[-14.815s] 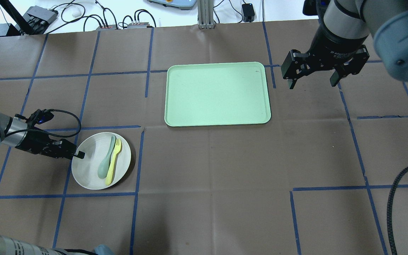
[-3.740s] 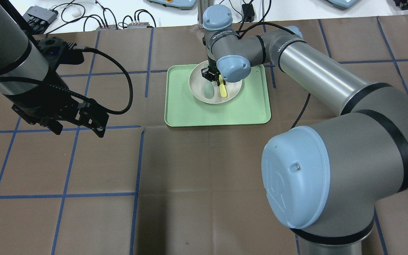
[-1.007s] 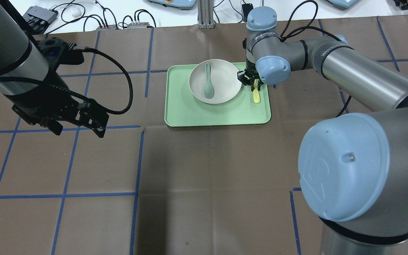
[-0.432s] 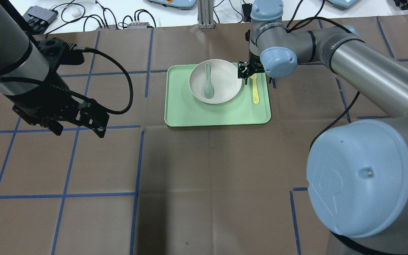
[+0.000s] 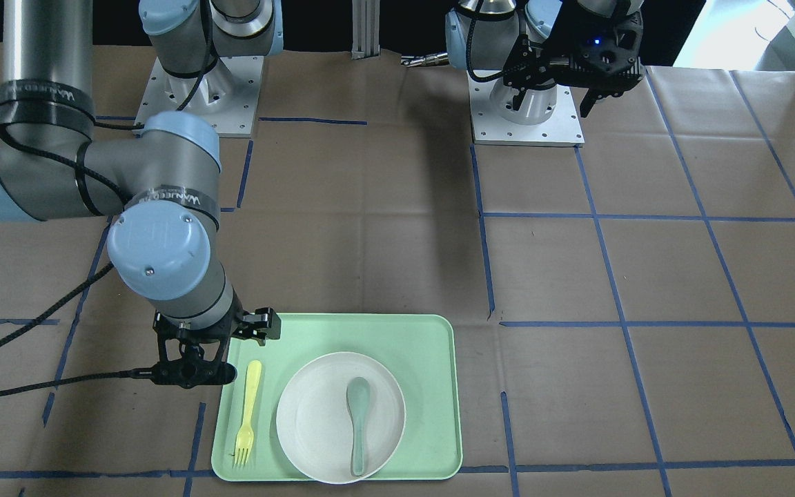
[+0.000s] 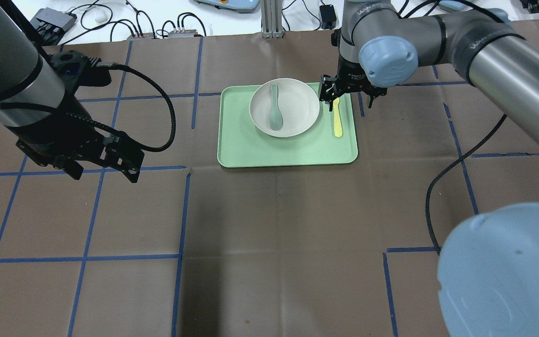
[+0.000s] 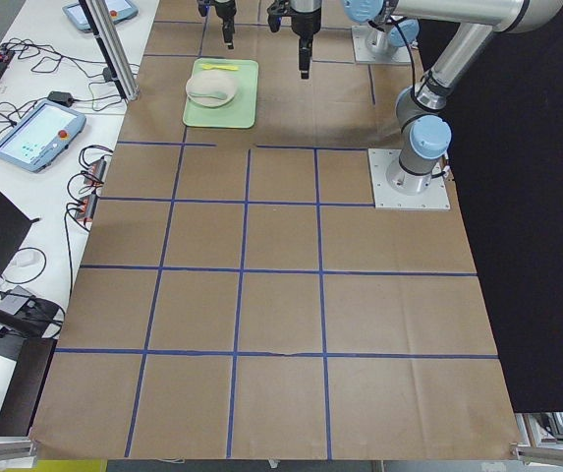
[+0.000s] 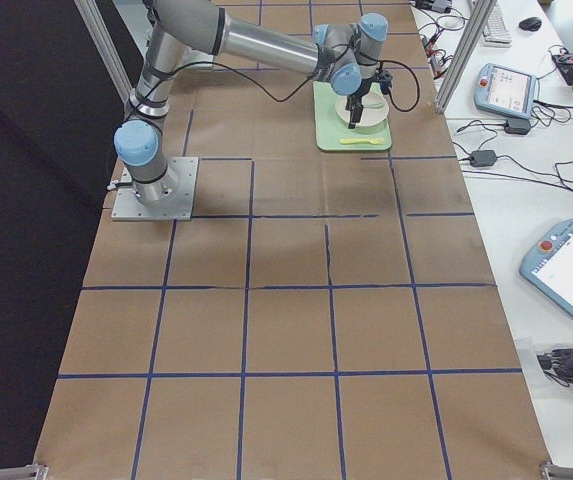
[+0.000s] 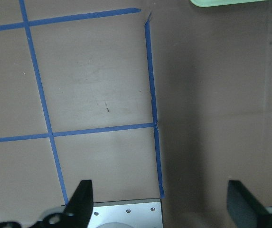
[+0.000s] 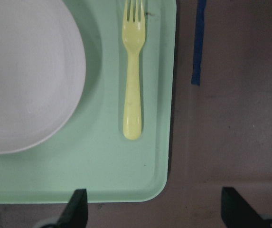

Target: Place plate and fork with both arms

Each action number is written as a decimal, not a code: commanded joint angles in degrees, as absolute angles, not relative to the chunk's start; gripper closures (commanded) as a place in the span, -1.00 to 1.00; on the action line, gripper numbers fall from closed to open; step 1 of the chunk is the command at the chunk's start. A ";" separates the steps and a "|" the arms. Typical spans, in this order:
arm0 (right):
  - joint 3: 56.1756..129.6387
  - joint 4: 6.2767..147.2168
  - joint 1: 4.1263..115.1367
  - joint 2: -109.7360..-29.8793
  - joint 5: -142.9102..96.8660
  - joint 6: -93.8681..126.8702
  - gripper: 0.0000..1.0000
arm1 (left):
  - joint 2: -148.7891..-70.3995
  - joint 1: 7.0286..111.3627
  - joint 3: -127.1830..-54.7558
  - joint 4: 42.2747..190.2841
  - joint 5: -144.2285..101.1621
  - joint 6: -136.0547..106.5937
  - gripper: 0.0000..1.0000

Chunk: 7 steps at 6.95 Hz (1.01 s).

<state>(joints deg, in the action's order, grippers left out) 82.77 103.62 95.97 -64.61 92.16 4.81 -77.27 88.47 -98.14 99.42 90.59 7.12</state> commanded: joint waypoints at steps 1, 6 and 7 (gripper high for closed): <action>87.24 97.13 93.45 -75.88 91.85 0.11 -1.00 | -77.26 88.51 -98.17 99.41 90.62 7.12 -0.99; 90.35 88.42 91.14 -91.05 91.74 0.09 -1.00 | -77.26 88.51 -98.17 99.49 90.62 7.12 -0.99; 90.44 88.33 91.14 -91.14 91.76 0.09 -1.00 | -77.26 88.51 -98.17 99.49 90.62 7.12 -0.99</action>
<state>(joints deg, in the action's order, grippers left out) 90.36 88.63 91.20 -90.44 91.21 0.09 -77.25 88.51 -98.17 99.49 90.62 7.12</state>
